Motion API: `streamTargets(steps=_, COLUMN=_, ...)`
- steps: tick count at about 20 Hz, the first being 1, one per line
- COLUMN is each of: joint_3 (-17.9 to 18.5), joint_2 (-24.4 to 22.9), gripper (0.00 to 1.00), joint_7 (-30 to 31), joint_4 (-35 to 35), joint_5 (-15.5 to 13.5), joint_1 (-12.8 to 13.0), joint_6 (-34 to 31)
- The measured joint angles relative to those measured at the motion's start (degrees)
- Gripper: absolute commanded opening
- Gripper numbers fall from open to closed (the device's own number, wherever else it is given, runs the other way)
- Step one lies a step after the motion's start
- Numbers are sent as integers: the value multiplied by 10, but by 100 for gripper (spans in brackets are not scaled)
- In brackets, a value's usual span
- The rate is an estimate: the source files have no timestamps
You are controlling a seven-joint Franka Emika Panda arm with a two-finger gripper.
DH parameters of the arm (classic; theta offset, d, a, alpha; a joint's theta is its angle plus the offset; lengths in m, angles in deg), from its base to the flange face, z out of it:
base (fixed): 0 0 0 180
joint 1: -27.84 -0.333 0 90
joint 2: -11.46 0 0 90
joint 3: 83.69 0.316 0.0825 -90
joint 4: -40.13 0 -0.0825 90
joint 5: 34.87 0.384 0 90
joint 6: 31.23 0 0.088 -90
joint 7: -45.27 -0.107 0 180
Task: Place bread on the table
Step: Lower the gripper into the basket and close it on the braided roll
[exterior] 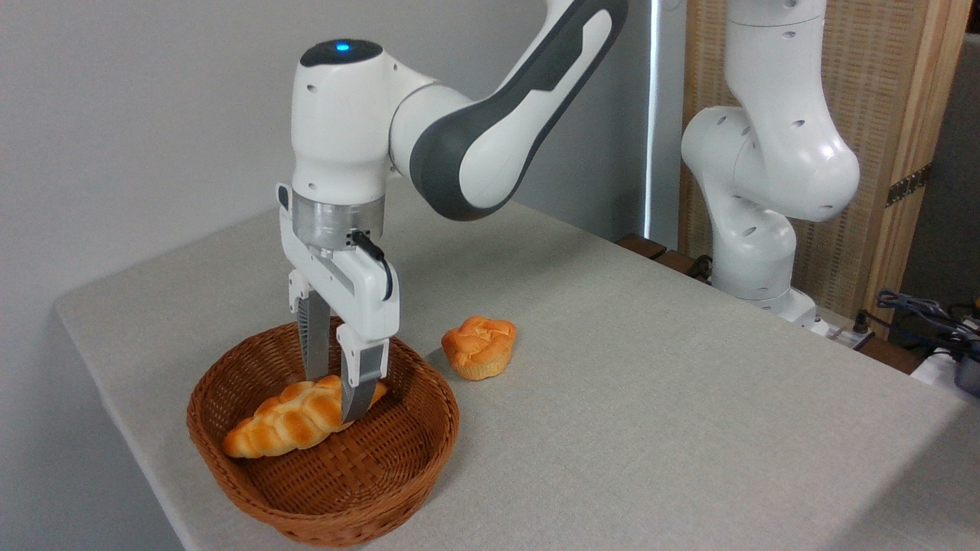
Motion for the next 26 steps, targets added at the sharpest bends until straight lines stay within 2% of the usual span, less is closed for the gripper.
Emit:
streamTargets(steps=8, joint_3=-7, joint_2=22, gripper=100, joint_7=0, joint_4=0, joint_5=0, joint_1=0, joint_6=41)
streamTargets(steps=9, joint_3=-7, joint_2=23, gripper=96, joint_7=0, joint_4=0, joint_5=0, joint_1=0, joint_6=41)
streamTargets(steps=12, joint_3=-7, joint_2=23, gripper=66, joint_7=0, joint_4=0, joint_5=0, joint_1=0, joint_6=50)
streamTargets(steps=13, joint_3=-7, joint_2=24, gripper=60, joint_7=0, joint_4=0, joint_5=0, joint_1=0, joint_6=54)
streamTargets(steps=16, joint_3=-7, joint_2=24, gripper=55, joint_7=0, joint_4=0, joint_5=0, joint_1=0, joint_6=57)
streamTargets(steps=26, joint_3=-7, joint_2=24, gripper=54, joint_7=0, joint_4=0, joint_5=0, joint_1=-1, joint_6=57)
